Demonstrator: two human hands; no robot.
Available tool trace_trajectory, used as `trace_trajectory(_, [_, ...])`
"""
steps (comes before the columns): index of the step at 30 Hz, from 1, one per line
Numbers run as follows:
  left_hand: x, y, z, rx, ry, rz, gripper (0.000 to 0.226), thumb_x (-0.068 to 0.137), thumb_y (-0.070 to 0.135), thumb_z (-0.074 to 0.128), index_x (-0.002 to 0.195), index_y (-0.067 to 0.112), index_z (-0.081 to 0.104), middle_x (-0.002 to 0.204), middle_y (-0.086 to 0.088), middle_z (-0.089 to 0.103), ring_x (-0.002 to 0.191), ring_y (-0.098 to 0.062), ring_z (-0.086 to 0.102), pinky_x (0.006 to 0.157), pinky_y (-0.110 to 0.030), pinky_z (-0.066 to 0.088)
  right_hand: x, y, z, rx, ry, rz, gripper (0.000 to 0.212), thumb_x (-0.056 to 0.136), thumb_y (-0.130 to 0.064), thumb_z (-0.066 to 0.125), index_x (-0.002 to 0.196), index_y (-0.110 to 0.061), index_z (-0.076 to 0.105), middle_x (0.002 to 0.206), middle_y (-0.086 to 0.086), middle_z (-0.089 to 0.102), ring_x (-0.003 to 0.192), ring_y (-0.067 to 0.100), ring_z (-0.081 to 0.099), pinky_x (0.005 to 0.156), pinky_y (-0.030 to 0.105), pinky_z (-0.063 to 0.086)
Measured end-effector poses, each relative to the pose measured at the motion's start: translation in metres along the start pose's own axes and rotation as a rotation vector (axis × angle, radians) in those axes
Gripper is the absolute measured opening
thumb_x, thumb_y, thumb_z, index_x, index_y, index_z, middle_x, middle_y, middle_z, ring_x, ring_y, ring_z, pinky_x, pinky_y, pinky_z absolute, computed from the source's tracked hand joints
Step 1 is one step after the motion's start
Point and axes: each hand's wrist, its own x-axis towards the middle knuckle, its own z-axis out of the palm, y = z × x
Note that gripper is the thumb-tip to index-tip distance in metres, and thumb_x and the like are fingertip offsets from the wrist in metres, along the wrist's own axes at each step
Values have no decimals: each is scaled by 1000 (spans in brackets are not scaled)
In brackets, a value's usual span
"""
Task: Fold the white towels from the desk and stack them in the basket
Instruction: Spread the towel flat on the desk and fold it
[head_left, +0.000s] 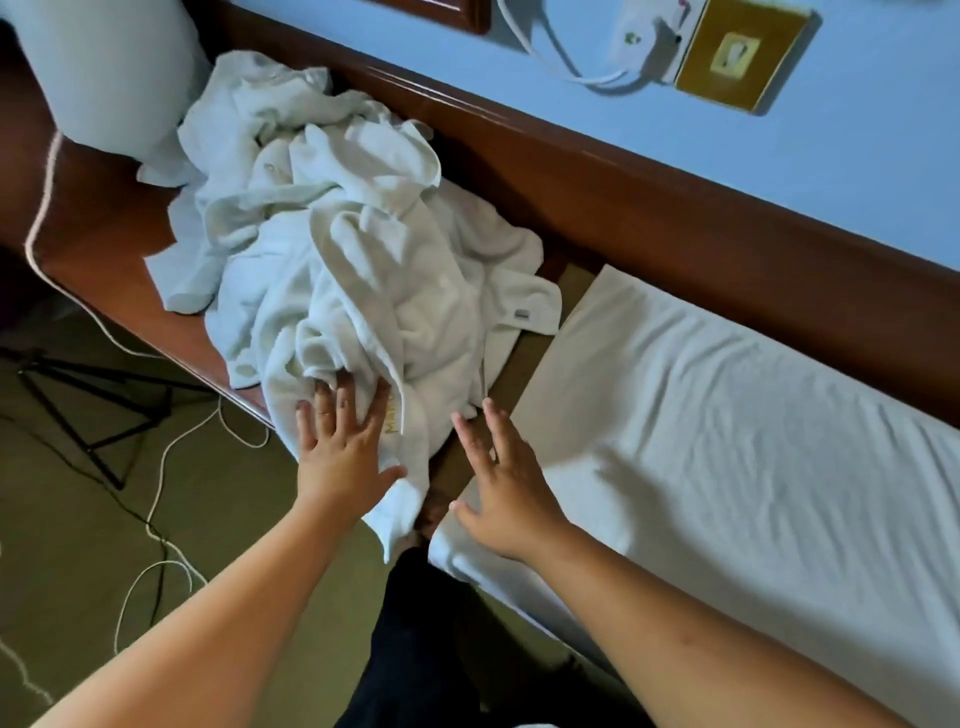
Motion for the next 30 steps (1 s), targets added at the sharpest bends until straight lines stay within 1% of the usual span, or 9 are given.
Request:
trace_trajectory(4, [68,-44,-1,129,-92,78,110,49,53,93,146,27,50,160,-24,27,145,-53,21,119,-59,-5,83,-11,5,-75,-26,19,110,85,-55,64,152,-44,-22,154,1,-46,150,30,-27,123,55,2])
trace_trajectory(8, [138,-56,-18,117,-78,183,82,92,36,58,156,51,7,168,-4,-8,151,-35,-20,107,-53,-37,165,-16,4,-100,34,175,109,80,-63,67,156,-46,-10,158,10,-39,151,33,-23,123,52,6])
trace_trajectory(13, [245,-82,-38,228,7,399,72,99,34,42,155,54,1,156,13,-31,133,-14,-54,98,-43,-45,283,-7,-37,-150,57,321,64,89,-60,60,145,-32,47,166,15,-10,154,31,-3,117,47,29])
trace_trajectory(15, [263,-84,-33,379,8,410,64,95,46,51,155,42,30,165,8,14,155,-27,-11,109,-49,-37,310,0,-49,-149,-32,336,61,90,-60,58,143,-32,48,167,10,-10,153,29,7,114,46,34])
trace_trajectory(17, [267,-80,-33,359,-138,433,53,92,39,40,145,34,50,152,3,47,142,-29,43,114,-50,-30,322,6,-55,-88,-140,316,65,93,-57,58,151,-37,36,167,4,-14,151,30,18,112,44,38])
trace_trajectory(20, [271,-86,-17,307,-222,430,73,86,52,10,152,39,38,164,9,26,150,-24,23,114,-47,-25,317,13,-69,-8,-198,298,61,96,-46,59,151,-34,36,167,8,2,141,31,36,103,36,41])
trace_trajectory(23, [264,-80,-23,306,-221,436,64,87,52,31,146,37,49,163,11,27,147,-25,20,112,-48,-32,292,22,-69,20,-128,287,56,100,-41,54,152,-36,33,163,6,19,145,25,31,102,31,36])
trace_trajectory(27, [247,-61,-28,254,-237,265,71,105,32,29,154,43,-20,138,13,-51,151,-34,-19,75,-51,-50,234,35,-47,-29,39,336,68,103,-40,46,159,-39,7,168,6,7,153,27,12,120,43,26])
trace_trajectory(30, [226,-44,-24,110,-182,203,90,95,16,40,154,38,-25,139,11,-58,137,-30,-49,85,-55,-48,170,48,-27,-45,75,468,69,104,-39,44,160,-33,5,168,9,4,154,28,8,121,47,23])
